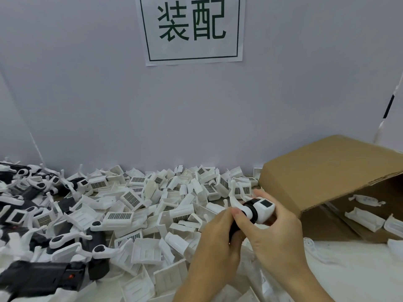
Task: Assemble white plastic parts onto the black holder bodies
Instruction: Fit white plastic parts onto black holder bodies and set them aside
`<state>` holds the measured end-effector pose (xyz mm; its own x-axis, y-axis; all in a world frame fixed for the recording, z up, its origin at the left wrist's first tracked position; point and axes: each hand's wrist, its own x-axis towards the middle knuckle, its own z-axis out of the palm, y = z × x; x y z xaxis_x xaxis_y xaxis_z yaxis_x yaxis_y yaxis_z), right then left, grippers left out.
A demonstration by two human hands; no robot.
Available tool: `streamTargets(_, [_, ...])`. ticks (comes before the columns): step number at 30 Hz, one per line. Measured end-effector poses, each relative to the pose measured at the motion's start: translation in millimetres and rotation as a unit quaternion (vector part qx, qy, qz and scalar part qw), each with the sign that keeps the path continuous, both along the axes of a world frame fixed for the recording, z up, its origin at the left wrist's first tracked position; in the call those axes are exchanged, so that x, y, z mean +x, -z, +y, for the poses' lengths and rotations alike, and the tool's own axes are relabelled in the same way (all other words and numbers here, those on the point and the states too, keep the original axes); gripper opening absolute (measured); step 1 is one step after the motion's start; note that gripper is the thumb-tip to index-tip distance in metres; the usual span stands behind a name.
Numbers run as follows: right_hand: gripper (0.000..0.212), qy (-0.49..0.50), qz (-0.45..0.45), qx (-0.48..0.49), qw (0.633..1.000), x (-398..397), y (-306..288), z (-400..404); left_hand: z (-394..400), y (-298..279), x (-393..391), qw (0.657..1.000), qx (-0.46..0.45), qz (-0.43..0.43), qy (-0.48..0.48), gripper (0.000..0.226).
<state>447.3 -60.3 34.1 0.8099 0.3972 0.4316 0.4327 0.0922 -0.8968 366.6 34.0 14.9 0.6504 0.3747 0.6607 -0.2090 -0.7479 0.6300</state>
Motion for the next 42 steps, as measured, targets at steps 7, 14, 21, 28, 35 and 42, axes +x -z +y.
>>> streamTargets(7, [0.045,-0.026,0.027,0.027,0.999,-1,-3,1,0,-1,0,1.0,0.009,-0.004,-0.008,0.019])
streamTargets(14, [0.06,-0.053,0.035,0.017,0.998,-4,-5,-1,-1,0,-2,1.0,-0.023,0.0,-0.014,0.021])
streamTargets(21, [0.094,-0.094,0.006,-0.089,0.992,-7,-7,-3,3,-9,-5,0.971,-0.211,-0.078,-0.084,0.031])
streamTargets(28, [0.028,-0.08,0.097,-0.096,0.987,2,-2,-3,16,-21,-9,0.83,-0.537,-0.138,-0.064,0.029])
streamTargets(35, [0.03,-0.11,0.087,-0.182,0.973,-3,-4,-2,17,-27,-13,0.664,-0.702,-0.227,0.121,0.035])
streamTargets(42, [0.044,-0.154,0.059,-0.225,0.96,-7,-8,-2,14,-26,-9,0.71,-0.678,-0.165,0.098,0.026])
